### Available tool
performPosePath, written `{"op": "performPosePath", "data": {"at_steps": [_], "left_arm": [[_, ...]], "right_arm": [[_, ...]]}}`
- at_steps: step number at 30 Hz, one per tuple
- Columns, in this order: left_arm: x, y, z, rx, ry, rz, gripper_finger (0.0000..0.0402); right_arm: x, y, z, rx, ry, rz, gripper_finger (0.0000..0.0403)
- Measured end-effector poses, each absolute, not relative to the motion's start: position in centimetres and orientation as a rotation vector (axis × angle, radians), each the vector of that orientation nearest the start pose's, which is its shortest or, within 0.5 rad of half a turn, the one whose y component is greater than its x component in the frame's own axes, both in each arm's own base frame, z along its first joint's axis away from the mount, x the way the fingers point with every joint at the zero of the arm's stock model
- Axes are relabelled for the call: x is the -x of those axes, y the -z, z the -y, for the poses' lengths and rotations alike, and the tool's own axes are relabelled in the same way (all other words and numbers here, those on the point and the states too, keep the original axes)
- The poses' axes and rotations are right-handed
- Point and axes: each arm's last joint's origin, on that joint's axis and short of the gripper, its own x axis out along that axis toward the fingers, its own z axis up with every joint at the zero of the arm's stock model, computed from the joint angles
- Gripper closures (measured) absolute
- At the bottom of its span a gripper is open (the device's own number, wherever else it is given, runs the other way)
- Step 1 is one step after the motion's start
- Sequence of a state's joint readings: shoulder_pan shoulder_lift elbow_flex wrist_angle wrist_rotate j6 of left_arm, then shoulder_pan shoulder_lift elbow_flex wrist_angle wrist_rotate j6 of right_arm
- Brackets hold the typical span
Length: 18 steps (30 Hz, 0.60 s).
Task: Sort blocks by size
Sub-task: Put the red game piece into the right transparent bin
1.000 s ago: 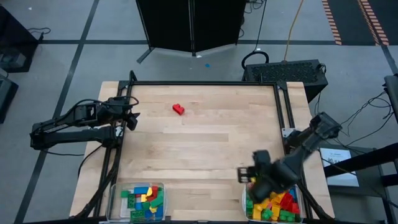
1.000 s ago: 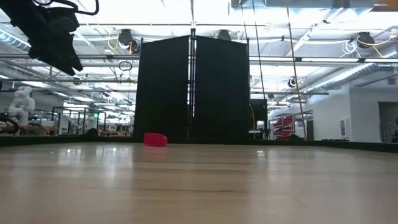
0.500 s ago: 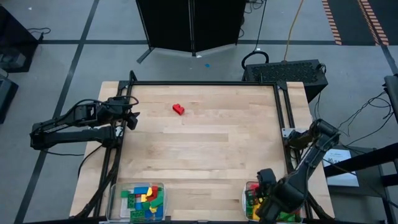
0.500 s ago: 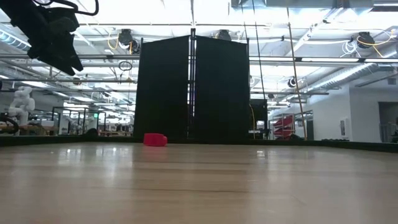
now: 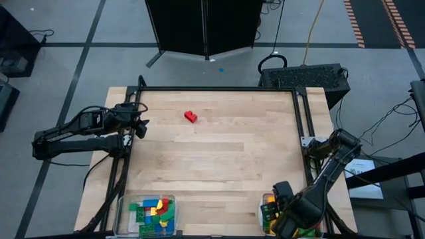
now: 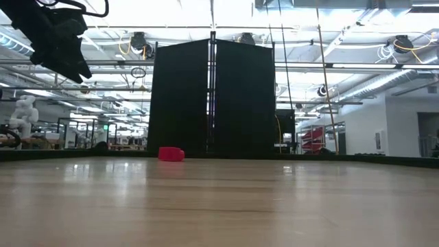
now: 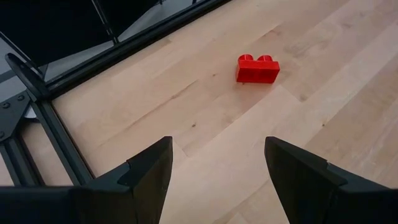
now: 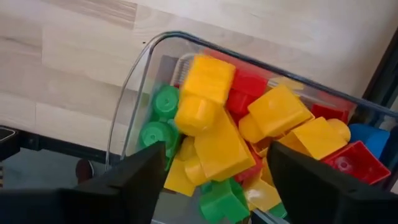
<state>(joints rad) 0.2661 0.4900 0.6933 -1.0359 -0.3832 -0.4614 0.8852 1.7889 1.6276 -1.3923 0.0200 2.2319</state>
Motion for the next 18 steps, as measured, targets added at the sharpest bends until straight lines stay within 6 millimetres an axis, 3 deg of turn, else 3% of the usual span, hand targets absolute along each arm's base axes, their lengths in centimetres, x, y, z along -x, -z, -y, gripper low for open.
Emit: {"op": "performPosePath", "data": {"at_steps": [5,10,14,18], "left_arm": [[-7.3,-26.6,-3.1,0.369,-0.793,-0.688,0.0146],[-7.3,-26.6,-3.1,0.368,-0.792,-0.689,0.0146],[-7.3,-26.6,-3.1,0.365,-0.791,-0.690,0.0146],[-7.3,-26.6,-3.1,0.365,-0.791,-0.690,0.0146]], "right_arm": [[-21.8,-28.5,-25.4,-1.120,1.012,-1.265,0.0135],[-24.9,-28.7,-24.1,-1.189,0.894,-1.130,0.0159],[-28.9,-29.2,-21.7,-1.181,0.719,-1.017,0.0173],[-33.2,-29.9,-17.4,-1.069,0.619,-0.829,0.0179]]}}
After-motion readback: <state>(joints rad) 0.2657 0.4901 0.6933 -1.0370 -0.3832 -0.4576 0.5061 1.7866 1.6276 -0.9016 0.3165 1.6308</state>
